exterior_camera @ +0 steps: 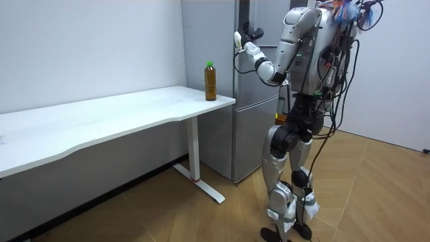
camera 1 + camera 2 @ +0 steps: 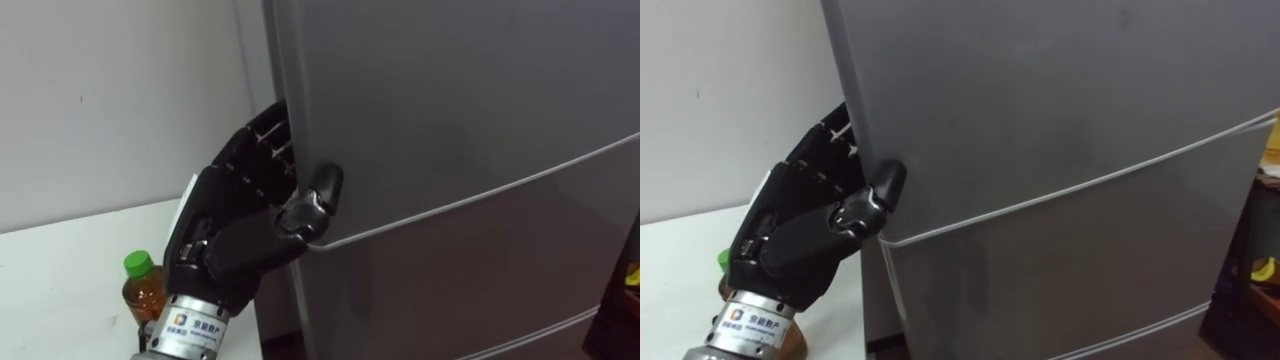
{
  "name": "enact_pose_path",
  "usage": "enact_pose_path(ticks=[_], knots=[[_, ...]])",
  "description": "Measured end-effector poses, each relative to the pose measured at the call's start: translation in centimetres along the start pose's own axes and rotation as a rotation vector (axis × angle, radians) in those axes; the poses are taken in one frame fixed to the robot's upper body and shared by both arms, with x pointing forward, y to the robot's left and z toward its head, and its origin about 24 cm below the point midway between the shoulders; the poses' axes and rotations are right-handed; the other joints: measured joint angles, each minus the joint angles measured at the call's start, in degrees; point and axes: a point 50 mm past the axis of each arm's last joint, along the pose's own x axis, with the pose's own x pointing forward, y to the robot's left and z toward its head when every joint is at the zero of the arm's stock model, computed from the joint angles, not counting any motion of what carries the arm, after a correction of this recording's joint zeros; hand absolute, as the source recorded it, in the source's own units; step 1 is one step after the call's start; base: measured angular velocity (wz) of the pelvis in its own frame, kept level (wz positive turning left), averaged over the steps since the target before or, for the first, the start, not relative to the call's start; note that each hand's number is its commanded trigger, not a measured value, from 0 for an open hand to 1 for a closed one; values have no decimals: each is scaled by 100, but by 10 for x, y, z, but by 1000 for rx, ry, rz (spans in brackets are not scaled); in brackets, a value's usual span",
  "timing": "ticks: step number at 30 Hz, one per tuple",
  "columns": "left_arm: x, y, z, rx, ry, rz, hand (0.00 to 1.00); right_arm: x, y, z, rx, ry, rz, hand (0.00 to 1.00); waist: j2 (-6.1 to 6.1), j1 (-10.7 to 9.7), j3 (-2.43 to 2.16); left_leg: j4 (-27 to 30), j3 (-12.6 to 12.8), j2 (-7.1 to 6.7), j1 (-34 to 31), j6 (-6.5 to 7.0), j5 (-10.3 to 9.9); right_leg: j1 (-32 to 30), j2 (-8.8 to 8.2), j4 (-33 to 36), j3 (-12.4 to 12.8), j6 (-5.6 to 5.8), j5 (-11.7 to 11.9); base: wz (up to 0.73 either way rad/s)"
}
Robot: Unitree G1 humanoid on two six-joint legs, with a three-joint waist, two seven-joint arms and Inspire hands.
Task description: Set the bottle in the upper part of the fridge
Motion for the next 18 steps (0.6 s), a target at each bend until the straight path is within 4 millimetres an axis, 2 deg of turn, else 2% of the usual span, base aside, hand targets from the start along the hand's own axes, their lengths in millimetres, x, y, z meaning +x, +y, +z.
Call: enact_pose_path(ticks=[18], knots=[[0,-6,-4,-30,18,-43,0,-1,-5,2,-5,-3,-10,0,38,0,31,-3,4,-6,1,0,0,2,-1,-6,8,4,3,0]])
